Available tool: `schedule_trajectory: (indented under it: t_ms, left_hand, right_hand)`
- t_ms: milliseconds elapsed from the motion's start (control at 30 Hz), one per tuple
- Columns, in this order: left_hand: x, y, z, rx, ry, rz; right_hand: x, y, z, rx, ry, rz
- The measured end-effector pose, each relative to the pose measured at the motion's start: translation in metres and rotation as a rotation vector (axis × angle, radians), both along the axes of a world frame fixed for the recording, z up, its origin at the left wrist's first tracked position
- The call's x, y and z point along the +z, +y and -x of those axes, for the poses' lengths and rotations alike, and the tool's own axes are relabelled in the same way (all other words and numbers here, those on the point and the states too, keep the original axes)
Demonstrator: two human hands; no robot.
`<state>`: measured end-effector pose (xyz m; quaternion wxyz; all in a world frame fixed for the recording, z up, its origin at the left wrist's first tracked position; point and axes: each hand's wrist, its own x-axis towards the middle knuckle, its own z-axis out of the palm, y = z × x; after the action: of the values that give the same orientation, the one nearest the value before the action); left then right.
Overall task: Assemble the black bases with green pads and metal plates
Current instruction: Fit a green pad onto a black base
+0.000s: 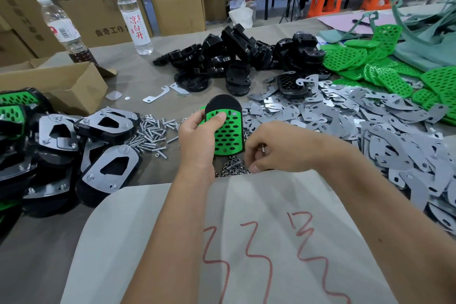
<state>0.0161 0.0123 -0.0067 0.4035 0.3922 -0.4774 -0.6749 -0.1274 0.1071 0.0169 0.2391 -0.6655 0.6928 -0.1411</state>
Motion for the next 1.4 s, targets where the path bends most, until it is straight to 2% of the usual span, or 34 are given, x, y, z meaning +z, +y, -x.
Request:
schedule_trajectory:
  t_ms: [133, 367, 467, 833, 1033, 1133, 1267, 1400]
  left_hand:
    - [0.001, -0.005, -0.003, 0.058, 0.048, 0.0]
    - [0.0, -0.013, -0.007, 0.12, 0.096, -0.01]
    - [0.0, -0.013, -0.007, 0.136, 0.098, -0.01]
    - [0.001, -0.013, -0.008, 0.137, 0.089, -0.019]
    - [0.0, -0.014, -0.009, 0.139, 0.084, -0.013]
    - [0.001, -0.013, -0.008, 0.143, 0.091, -0.014]
    - [0.001, -0.014, -0.009, 0.157, 0.104, -0.011]
    - [0.001, -0.018, -0.011, 0.196, 0.132, -0.056]
  right_hand:
    - [-0.004, -0.004, -0.003, -0.028, 0.087, 0.009]
    - [-0.008, -0.002, 0.001, -0.062, -0.105, 0.108]
    - [-0.007, -0.007, -0.005, -0.041, -0.086, 0.107]
    - [0.006, -0.008, -0.003, -0.157, 0.053, -0.131]
    - [0.004, -0.001, 0.005, -0.17, -0.044, -0.043]
    - [-0.001, -0.007, -0.001, -0.108, 0.008, 0.083]
    - [-0.011, -0.019, -0.013, 0.001, -0.037, 0.117]
    - [-0.012, -0.017, -0.007, -0.07, -0.046, 0.17]
